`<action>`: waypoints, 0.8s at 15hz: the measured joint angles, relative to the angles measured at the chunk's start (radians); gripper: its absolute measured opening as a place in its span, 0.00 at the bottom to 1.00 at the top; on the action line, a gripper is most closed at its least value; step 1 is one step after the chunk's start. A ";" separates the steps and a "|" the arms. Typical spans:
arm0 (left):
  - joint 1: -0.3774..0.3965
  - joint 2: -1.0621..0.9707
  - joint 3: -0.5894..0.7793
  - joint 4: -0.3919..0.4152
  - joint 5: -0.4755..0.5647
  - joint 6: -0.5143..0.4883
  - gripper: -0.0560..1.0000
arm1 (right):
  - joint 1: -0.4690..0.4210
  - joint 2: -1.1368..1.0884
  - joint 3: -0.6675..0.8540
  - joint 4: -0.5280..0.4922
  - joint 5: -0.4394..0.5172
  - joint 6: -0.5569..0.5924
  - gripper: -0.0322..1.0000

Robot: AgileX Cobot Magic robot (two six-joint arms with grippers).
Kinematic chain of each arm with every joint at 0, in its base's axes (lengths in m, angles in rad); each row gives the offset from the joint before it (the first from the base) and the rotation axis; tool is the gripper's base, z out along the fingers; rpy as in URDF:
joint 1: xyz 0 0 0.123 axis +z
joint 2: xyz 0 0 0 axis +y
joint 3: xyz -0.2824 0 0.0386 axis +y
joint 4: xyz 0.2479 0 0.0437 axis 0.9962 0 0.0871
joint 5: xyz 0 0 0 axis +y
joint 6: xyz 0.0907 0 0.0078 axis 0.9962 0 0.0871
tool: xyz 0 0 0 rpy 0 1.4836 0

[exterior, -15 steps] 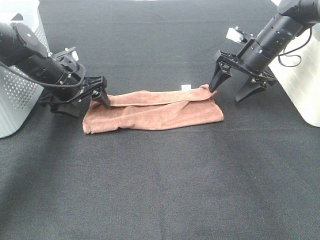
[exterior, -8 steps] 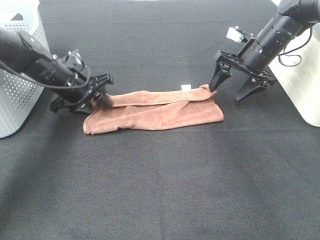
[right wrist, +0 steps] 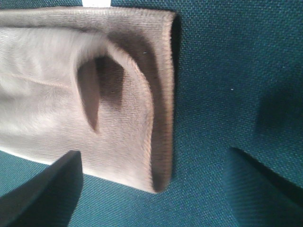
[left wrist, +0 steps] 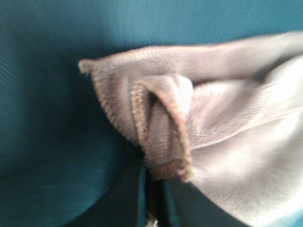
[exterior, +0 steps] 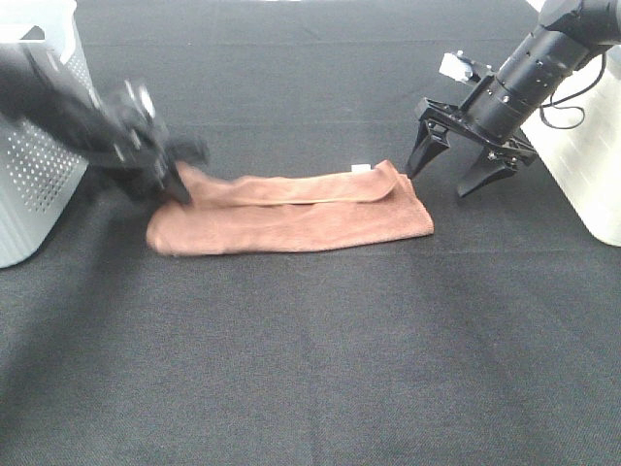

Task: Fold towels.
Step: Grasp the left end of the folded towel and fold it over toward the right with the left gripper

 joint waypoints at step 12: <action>-0.217 0.037 -0.468 0.044 0.324 -0.293 0.08 | 0.000 0.000 0.000 0.001 0.000 0.000 0.77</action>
